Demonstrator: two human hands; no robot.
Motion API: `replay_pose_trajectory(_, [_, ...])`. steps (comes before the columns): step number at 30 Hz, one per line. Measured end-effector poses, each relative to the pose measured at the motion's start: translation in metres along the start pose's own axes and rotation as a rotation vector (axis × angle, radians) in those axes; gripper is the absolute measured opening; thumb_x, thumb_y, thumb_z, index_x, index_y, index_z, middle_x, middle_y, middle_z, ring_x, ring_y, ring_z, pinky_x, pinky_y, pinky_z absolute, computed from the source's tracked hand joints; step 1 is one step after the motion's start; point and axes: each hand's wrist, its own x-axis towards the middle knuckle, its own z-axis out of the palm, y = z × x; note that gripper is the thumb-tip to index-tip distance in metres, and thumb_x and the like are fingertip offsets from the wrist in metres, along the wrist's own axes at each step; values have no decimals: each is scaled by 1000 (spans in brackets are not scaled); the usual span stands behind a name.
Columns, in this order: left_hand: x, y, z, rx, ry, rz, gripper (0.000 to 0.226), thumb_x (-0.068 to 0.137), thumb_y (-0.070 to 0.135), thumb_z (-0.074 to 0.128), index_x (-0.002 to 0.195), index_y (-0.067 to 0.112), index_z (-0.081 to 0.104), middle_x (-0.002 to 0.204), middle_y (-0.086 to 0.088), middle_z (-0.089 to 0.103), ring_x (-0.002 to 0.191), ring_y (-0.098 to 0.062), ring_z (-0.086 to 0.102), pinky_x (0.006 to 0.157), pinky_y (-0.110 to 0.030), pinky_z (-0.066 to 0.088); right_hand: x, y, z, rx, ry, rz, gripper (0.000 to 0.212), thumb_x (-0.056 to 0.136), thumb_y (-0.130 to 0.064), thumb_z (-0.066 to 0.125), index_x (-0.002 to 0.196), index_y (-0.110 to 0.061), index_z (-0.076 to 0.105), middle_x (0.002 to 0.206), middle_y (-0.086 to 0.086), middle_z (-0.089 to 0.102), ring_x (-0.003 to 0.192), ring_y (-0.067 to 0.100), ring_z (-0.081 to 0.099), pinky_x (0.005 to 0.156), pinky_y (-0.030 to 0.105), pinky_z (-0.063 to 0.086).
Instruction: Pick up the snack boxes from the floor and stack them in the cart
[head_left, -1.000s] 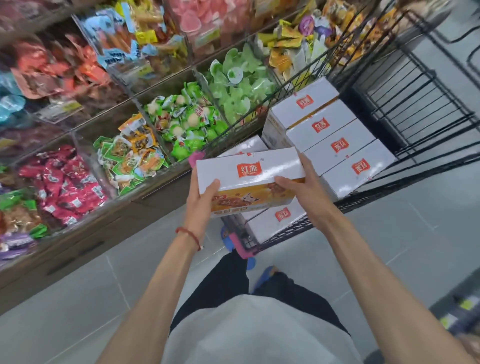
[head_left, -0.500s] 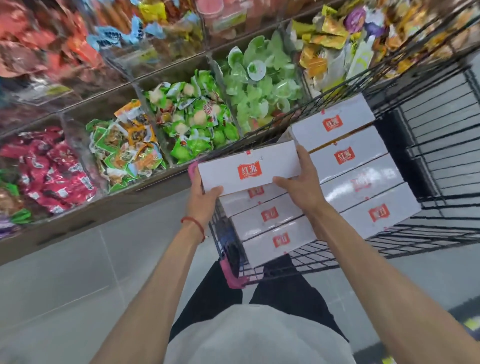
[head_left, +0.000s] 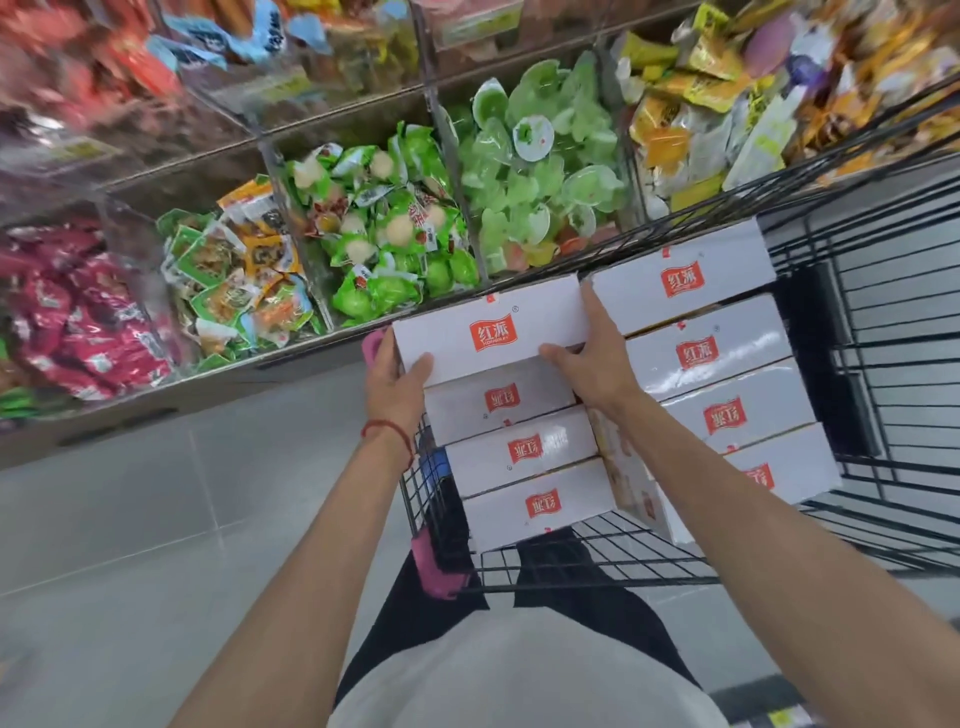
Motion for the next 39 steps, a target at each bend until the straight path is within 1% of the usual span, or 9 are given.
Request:
replay_pose_trajectory(3, [-5,4,1,54,12,27,46,78,27,70,111,59,61,147,-5,50,118,-18,64,105,-53,50,-3,-4,2,-92,43,-29,92,88,-6,79,161,-2,22,164,13,33,151,24,30,98,-7,26])
replay_pose_trajectory(5, [-12,14,3,119,10,50,44,84,23,69,111,54,56,147,-6,50,111,-9,63,106,-39,50,-9,-9,7,-121,98,-41,80,87,-4,79,155,-2,38,162,16,35,151,27,32,117,17,28])
replay_pose_trajectory(8, [-20,25,4,184,8,51,40,91,15,70,105,51,60,143,-4,55,108,-7,63,109,-35,48,-23,-15,19,-139,163,-49,62,87,3,76,144,-3,53,161,18,35,152,28,32,118,27,34])
replay_pose_trajectory(12, [-32,29,-8,156,-10,28,49,88,9,73,134,18,61,133,2,65,115,-10,63,105,-26,47,-52,-23,40,-92,239,-63,54,90,6,66,140,-11,57,152,11,44,136,32,51,112,48,47])
replay_pose_trajectory(17, [-59,31,-40,137,-14,15,45,93,16,69,136,12,58,130,1,61,119,-13,57,99,-25,43,-97,-41,60,96,205,9,49,93,-2,68,139,-16,58,135,-3,55,129,12,48,111,32,44])
replay_pose_trajectory(20, [-78,30,-64,94,-3,59,33,96,11,64,128,10,62,127,-5,64,114,-14,59,98,-26,45,-120,-47,73,249,169,45,47,92,-3,69,136,-17,61,134,-3,59,126,12,53,94,20,47])
replay_pose_trajectory(24, [-104,18,-94,2,102,89,23,96,9,63,118,17,66,116,-2,70,107,-15,65,104,-41,50,-145,-52,89,311,79,26,43,92,-4,72,132,-17,65,125,-6,67,110,2,61,93,23,50])
replay_pose_trajectory(32, [-214,-42,-142,-278,407,197,26,97,1,58,105,23,68,108,3,71,104,-14,65,102,-40,48,-211,-44,124,257,-294,-160,41,89,-5,77,127,-15,67,122,1,71,104,12,66,78,9,50])
replay_pose_trajectory(39, [-331,-112,-190,-501,676,152,27,94,-2,58,101,22,69,105,1,72,99,-17,65,87,-32,51,-299,-45,174,63,-607,-234,33,91,-7,75,123,-12,68,118,6,72,104,12,66,95,28,51])
